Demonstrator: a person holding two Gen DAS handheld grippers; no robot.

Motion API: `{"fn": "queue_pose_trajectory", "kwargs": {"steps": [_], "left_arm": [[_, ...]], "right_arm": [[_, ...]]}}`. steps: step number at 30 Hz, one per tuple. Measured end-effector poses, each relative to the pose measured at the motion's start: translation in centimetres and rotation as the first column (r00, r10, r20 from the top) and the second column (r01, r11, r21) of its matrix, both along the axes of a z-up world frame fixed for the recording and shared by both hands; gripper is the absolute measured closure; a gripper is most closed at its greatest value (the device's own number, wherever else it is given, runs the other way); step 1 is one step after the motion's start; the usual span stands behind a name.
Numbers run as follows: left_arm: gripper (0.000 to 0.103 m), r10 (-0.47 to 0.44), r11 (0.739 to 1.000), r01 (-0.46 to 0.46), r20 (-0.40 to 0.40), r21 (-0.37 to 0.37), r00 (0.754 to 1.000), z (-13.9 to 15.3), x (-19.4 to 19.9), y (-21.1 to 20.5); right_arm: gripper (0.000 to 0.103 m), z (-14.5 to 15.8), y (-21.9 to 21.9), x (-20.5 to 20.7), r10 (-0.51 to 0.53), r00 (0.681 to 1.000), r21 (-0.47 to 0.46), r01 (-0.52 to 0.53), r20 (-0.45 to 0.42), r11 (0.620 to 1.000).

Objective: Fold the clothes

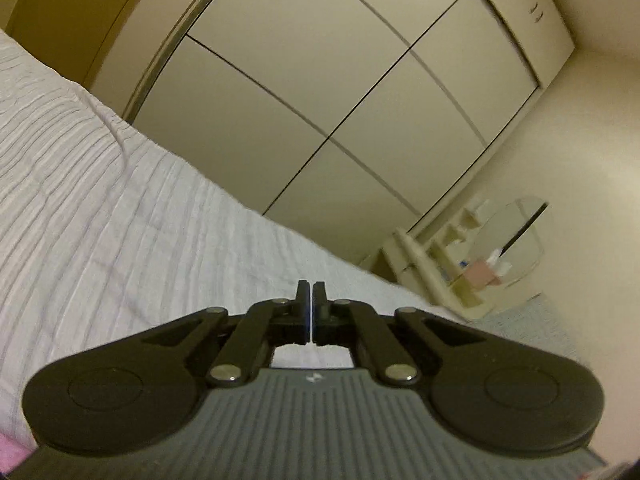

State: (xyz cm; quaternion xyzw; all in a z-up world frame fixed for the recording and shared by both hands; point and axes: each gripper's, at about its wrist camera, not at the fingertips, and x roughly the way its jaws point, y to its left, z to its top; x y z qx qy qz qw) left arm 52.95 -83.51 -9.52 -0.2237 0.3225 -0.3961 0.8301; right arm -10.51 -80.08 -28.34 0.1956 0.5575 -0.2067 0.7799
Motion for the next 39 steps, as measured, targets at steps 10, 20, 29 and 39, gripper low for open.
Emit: {"fn": "queue_pose_trajectory", "kwargs": {"steps": [10,20,29,39], "left_arm": [[0.041,-0.009,0.973,0.002,0.029,0.231,1.0,-5.4,-1.5,4.0],[0.051,-0.38,0.753,0.288,0.034,0.591,0.924,-12.2,-6.9,3.2],[0.058,-0.181,0.873,0.111,0.103,0.476,0.978,-9.8,-0.1,-1.1],[0.037,-0.058,0.894,0.023,0.064,0.447,0.996,-11.5,1.0,4.9]], "right_arm": [[0.025,0.0,0.7,-0.5,-0.003,1.0,0.026,0.003,-0.007,1.0],[0.025,0.0,1.2,-0.3,0.01,1.0,0.019,-0.01,-0.013,1.0],[0.025,-0.3,2.0,-2.2,-0.027,0.998,0.003,0.028,-0.055,1.0],[0.024,-0.9,2.3,-2.9,-0.053,0.996,0.023,0.054,-0.072,0.998]]}}
